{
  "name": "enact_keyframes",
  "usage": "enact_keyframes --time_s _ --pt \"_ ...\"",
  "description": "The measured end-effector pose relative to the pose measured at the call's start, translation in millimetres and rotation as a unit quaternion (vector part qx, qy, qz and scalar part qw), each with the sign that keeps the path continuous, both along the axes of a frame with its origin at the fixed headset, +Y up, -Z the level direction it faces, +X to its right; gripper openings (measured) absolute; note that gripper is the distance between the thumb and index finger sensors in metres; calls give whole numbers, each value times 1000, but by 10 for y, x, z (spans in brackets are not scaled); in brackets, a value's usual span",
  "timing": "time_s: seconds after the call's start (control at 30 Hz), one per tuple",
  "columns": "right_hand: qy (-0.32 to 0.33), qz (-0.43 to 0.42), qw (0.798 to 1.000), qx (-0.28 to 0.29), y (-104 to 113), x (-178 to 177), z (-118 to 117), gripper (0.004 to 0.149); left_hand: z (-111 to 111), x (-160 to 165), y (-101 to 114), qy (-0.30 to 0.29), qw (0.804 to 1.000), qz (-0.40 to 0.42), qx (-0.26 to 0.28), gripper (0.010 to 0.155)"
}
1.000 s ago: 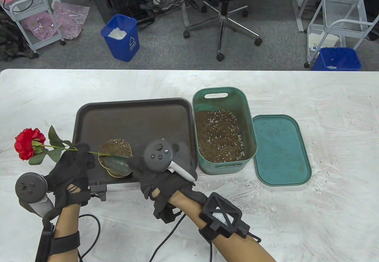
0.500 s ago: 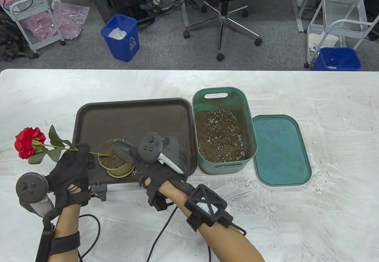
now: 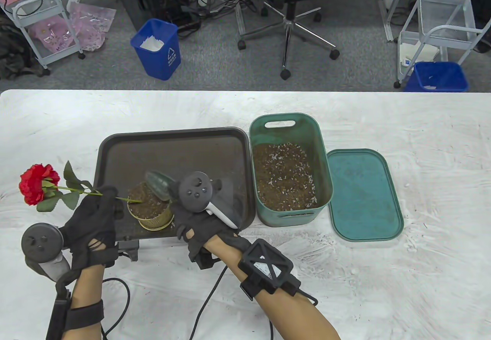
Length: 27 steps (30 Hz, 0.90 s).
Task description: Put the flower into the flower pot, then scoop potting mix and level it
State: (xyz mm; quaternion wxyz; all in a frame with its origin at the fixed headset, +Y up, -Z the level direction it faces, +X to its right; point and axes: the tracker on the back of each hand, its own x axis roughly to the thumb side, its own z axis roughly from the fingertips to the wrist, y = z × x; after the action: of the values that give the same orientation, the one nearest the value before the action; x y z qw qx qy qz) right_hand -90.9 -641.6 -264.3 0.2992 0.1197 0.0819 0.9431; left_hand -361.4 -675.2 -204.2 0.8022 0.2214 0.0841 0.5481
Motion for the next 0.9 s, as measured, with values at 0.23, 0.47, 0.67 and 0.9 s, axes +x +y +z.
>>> enact_keyframes --time_s 0.23,0.47,0.67,0.9 --pt "33 -9 997 -69 -223 -51 -9 50 -2 -8 -3 1 1000 0 -1 45" --pt "25 -56 996 -60 -215 -18 -21 50 -8 -16 -8 2 1000 -2 -2 45" --pt "70 -7 997 -40 -251 -195 36 50 -6 -19 -13 3 1000 -4 -2 45" --pt "74 90 992 -39 -191 -364 62 46 -15 -2 -28 2 1000 -12 -5 44"
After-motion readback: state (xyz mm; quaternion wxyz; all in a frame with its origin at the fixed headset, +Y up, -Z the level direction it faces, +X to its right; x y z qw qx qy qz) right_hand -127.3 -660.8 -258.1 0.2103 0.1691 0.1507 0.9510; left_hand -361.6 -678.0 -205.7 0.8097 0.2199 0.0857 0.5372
